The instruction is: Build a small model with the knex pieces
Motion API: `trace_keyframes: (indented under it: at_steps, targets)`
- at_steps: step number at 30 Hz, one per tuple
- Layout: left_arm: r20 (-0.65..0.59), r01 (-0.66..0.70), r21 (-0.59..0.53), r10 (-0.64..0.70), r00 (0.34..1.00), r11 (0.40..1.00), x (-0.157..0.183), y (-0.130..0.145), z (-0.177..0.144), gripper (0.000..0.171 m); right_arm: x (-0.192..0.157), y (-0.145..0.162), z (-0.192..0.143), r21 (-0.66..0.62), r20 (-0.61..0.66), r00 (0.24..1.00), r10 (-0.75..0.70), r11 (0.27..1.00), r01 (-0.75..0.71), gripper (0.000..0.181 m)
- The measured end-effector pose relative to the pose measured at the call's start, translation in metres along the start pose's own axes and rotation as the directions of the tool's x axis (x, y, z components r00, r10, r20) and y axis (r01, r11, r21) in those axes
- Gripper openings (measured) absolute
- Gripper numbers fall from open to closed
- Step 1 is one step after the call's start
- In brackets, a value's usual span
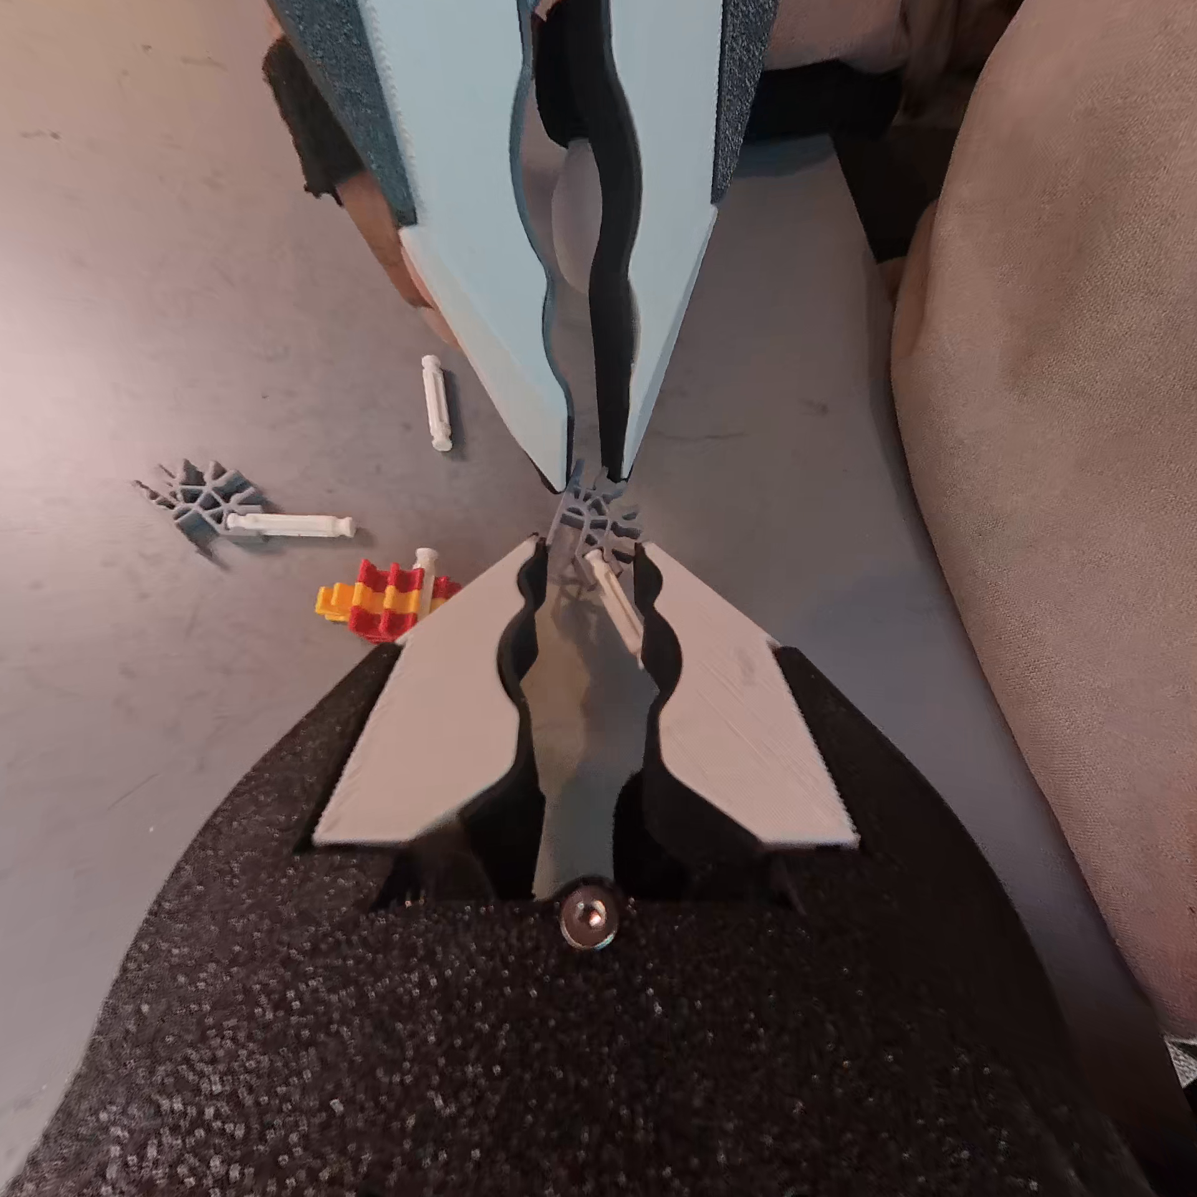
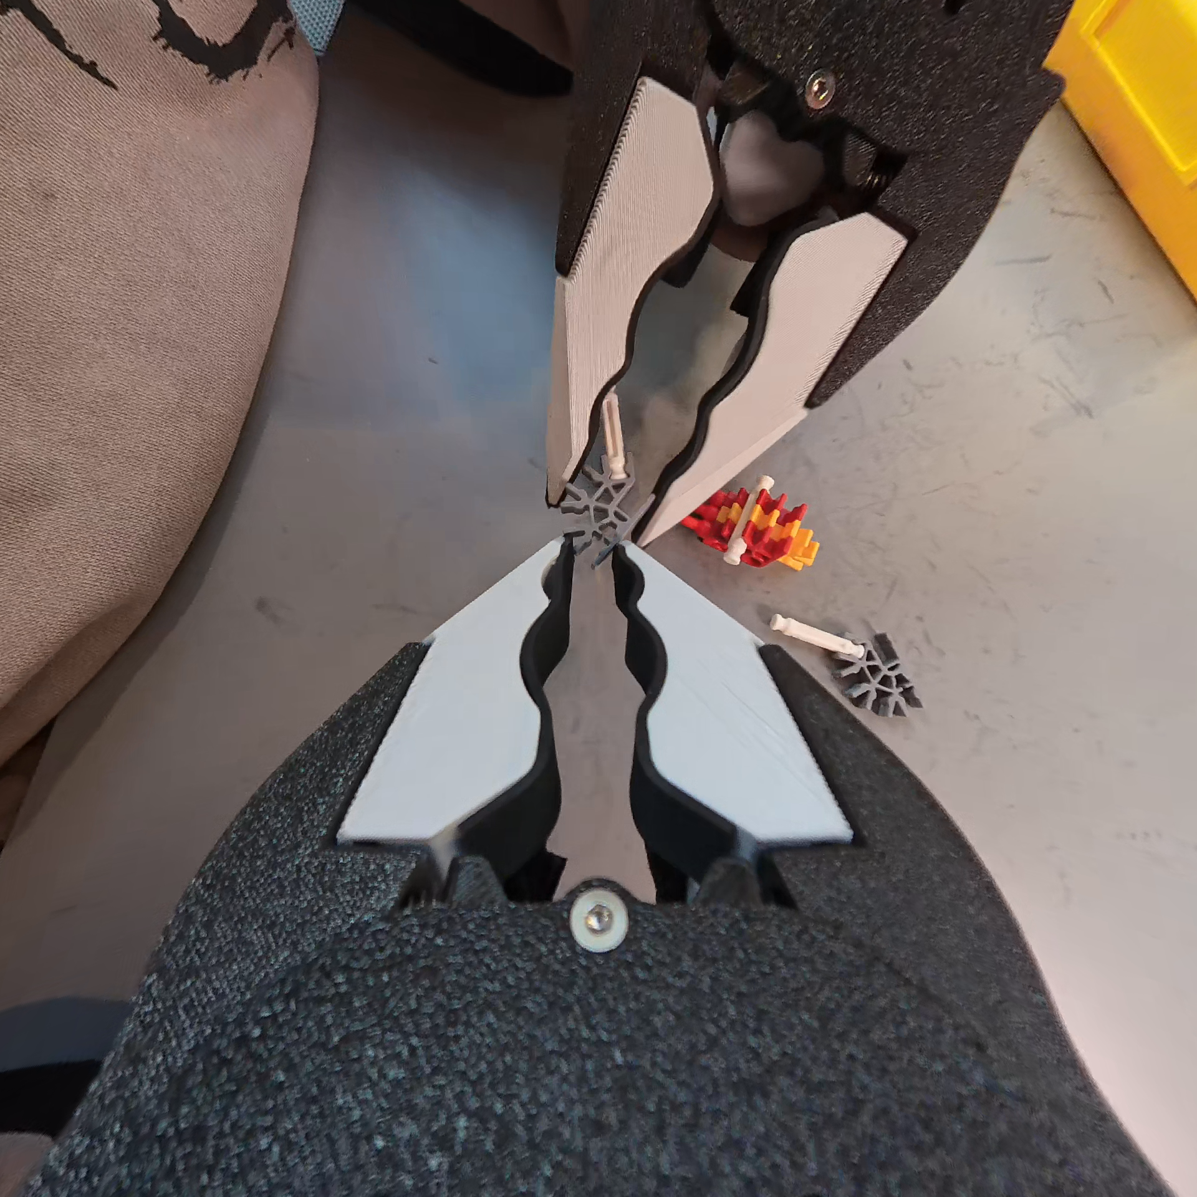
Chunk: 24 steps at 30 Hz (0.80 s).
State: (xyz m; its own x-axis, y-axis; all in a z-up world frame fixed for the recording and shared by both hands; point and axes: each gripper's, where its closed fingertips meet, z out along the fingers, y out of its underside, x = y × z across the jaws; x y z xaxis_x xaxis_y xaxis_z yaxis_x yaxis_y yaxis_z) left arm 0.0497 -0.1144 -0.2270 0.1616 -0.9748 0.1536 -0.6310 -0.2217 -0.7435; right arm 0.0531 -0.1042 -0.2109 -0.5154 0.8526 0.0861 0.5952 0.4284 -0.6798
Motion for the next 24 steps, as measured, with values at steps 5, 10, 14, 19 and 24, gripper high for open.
trace_keyframes:
  at_steps: [5, 10, 14, 19, 24]
  targets:
    - [0.023, 0.021, 0.062, -0.022, 0.999, 0.998, -0.007, -0.008, -0.007, 0.026, 0.008, -0.002, -0.005, 0.027, -0.038, 0.999, 0.009, 1.000, -0.008, 0.009]
    - [0.122, 0.042, 0.234, -0.072, 0.990, 0.971, -0.031, -0.030, -0.032, 0.026, 0.038, -0.015, -0.026, 0.168, -0.158, 0.985, 0.075, 0.985, -0.048, 0.009]
    - [0.226, 0.039, 0.433, -0.150, 0.963, 0.901, -0.053, -0.054, -0.063, 0.026, 0.067, -0.034, -0.053, 0.392, -0.209, 0.947, 0.243, 0.908, -0.146, 0.018]
    - [0.517, -0.139, 0.411, -0.105, 0.850, 0.901, -0.075, -0.061, -0.088, 0.026, 0.082, -0.042, -0.062, 0.544, -0.097, 0.901, 0.424, 0.780, -0.309, 0.025]
    - [0.723, -0.327, 0.208, 0.080, 0.686, 0.922, -0.078, -0.063, -0.092, 0.026, 0.088, -0.056, -0.064, 0.643, 0.007, 0.857, 0.515, 0.654, -0.398, 0.026]
